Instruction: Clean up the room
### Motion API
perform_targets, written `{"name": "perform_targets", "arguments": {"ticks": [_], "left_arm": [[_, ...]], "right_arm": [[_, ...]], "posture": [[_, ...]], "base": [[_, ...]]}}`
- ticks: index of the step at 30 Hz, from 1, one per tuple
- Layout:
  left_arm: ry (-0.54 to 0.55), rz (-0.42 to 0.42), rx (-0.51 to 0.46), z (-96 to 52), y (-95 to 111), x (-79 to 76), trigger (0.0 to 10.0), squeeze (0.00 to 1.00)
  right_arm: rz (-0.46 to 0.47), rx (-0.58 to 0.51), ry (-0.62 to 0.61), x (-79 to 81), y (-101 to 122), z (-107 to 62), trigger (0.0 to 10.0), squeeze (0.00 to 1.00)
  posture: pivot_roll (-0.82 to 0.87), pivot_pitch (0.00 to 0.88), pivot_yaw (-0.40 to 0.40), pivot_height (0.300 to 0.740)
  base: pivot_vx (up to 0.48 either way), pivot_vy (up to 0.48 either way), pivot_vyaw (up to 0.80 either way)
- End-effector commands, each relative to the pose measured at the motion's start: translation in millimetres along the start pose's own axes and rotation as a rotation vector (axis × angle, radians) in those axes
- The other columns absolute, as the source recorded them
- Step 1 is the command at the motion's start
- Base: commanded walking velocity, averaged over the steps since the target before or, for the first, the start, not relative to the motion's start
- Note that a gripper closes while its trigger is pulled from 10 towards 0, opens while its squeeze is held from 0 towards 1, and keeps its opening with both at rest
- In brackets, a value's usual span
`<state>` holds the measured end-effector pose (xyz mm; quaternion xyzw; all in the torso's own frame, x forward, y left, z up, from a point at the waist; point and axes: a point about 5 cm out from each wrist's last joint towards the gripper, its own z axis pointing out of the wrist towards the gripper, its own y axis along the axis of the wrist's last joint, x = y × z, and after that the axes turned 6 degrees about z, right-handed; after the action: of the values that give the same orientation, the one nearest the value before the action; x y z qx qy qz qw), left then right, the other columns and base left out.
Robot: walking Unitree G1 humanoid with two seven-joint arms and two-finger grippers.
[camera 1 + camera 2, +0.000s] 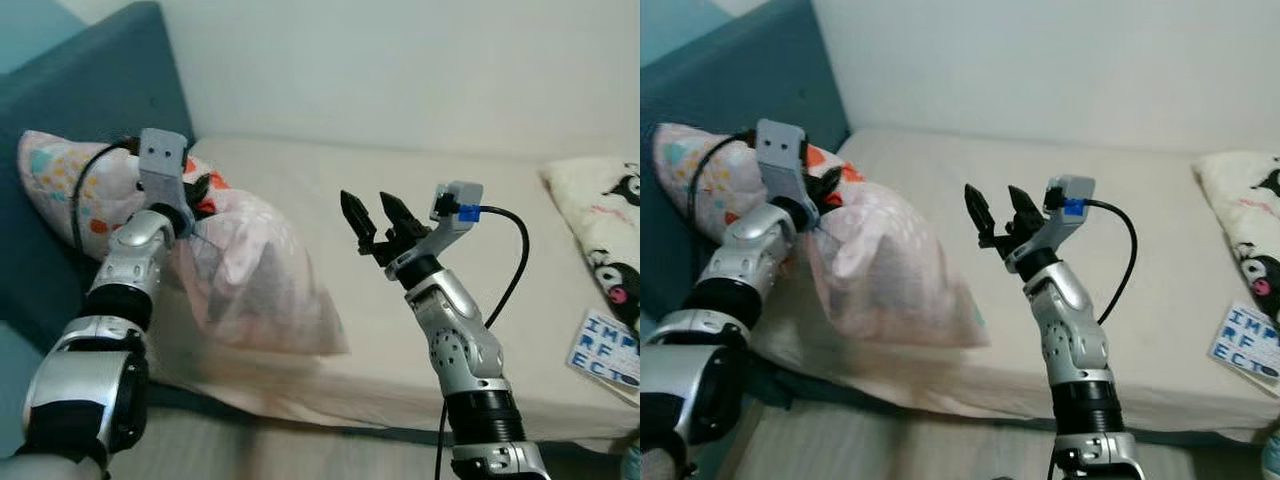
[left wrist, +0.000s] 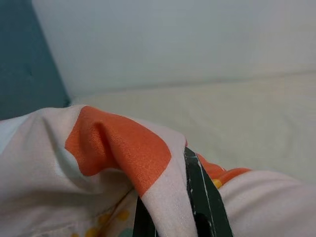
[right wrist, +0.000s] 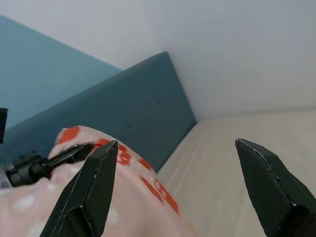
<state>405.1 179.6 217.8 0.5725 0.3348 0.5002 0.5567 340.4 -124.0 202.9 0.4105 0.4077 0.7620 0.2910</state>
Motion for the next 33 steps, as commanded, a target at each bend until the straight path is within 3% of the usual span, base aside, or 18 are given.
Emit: {"name": "perform_targets", "arguments": {"ticks": [1,8,15,25,33], "left_arm": [[-0.054,0.014,-0.135,8.2,26.6,-9.0,10.0,0.00],[-0.110,-0.002,-0.160,10.0,27.4,-20.5,10.0,0.00],[-0.131,0.000,-0.172,9.6,27.8,-22.0,10.0,0.00],[-0.055,0.033,-0.167,6.0,31.8,-0.8,10.0,0.00],[-0.042,0.037,-0.167,4.4,31.7,3.6,10.0,0.00]], "right_arm": [[-0.014,-0.009,-0.024,-3.8,1.1,-2.4,10.0,0.00],[-0.023,0.002,-0.070,-8.9,1.1,-0.3,10.0,0.00],[-0.016,-0.019,-0.086,-10.5,2.4,0.6,10.0,0.00],[-0.030,-0.030,-0.090,-10.9,4.5,1.4,10.0,0.00],[-0.035,-0.018,-0.093,-10.3,2.6,3.1,10.0,0.00]], "posture": [[-0.25,0.075,0.019,0.740],[-0.24,0.072,0.020,0.740],[-0.24,0.069,0.021,0.740],[-0.24,0.066,0.022,0.740],[-0.23,0.065,0.021,0.740]], "base": [[0.000,0.000,0.00],[0.000,0.000,-0.34],[0.000,0.000,-0.46],[0.176,0.000,0.00],[0.218,0.237,-0.19]]}}
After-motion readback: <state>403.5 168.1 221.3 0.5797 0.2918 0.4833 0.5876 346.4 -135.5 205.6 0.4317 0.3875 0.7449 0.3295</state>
